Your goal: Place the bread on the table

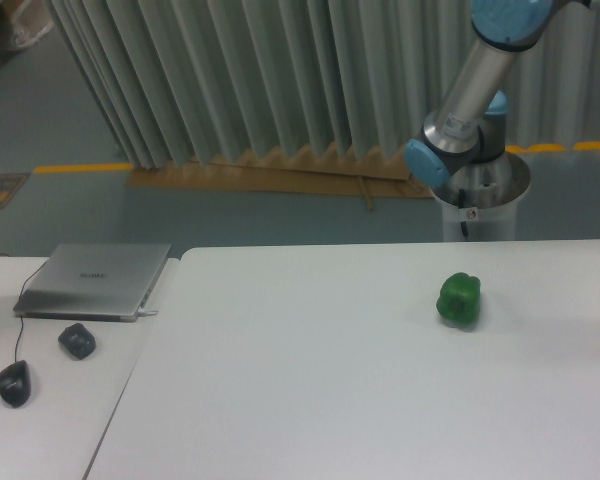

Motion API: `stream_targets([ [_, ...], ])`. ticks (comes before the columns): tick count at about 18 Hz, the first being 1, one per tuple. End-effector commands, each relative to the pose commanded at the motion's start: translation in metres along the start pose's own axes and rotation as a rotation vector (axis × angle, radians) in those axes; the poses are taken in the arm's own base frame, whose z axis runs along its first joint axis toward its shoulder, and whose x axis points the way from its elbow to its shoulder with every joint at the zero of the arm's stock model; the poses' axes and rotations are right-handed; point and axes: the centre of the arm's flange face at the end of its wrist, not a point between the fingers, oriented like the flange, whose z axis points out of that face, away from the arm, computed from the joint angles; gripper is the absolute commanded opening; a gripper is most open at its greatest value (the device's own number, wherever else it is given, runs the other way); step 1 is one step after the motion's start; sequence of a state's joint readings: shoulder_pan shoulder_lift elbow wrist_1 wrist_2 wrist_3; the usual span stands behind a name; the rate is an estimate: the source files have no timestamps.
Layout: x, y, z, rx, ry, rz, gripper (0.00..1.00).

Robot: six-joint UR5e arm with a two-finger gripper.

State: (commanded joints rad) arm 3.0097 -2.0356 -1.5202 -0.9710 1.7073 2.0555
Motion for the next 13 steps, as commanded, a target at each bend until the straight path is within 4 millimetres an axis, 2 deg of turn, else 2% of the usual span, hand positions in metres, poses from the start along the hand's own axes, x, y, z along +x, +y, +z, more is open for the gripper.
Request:
stream_targets([
  [6,0.003,-0.006,0.008,0.008,0.019,0.011,1.0],
  [9,0.004,0.001,0.012,0.008,0.024,0.007,1.0],
  [13,0.004,0.0,0.018,0.012,0.031,0.002,1.0],
])
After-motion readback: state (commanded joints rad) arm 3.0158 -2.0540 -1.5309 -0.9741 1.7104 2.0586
